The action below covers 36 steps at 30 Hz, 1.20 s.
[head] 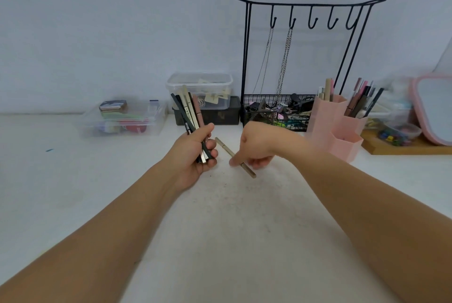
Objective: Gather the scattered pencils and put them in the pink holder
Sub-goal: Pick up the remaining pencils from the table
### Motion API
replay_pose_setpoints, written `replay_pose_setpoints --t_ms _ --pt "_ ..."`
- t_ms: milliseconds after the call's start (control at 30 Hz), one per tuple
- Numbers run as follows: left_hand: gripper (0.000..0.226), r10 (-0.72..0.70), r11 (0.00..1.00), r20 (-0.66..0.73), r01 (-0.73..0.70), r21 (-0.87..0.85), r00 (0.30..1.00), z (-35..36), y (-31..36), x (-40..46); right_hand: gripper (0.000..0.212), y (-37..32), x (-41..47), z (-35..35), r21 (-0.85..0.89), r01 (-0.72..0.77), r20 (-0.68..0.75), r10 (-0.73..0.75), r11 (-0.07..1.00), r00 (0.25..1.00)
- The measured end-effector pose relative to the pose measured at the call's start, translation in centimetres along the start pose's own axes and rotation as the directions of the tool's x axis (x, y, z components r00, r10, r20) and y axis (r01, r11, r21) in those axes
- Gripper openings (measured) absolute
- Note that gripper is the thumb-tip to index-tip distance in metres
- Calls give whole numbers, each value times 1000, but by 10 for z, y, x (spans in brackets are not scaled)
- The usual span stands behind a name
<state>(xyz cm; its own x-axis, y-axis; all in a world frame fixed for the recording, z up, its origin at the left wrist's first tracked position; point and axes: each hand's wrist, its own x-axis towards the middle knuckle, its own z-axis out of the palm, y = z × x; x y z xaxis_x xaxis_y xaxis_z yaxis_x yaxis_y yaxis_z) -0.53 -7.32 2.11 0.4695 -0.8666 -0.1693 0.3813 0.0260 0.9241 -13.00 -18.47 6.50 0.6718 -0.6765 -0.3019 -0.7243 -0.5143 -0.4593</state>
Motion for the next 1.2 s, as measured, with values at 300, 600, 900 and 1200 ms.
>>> replay_pose_setpoints --t_ms 300,600,900,1200 --pt "26 -10 1000 81 10 7 997 3 -5 0 15 5 1 -1 276 41 36 -53 960 998" --pt "40 -28 999 137 25 26 990 9 -3 -7 14 -9 -17 -28 710 320 -155 -304 627 940" --pt "43 35 999 241 -44 30 970 6 -3 -8 11 -14 -9 -6 605 345 -219 -266 718 939" --pt "26 46 996 278 -65 60 960 5 -4 -12 17 -9 -5 3 636 256 -130 -226 728 965"
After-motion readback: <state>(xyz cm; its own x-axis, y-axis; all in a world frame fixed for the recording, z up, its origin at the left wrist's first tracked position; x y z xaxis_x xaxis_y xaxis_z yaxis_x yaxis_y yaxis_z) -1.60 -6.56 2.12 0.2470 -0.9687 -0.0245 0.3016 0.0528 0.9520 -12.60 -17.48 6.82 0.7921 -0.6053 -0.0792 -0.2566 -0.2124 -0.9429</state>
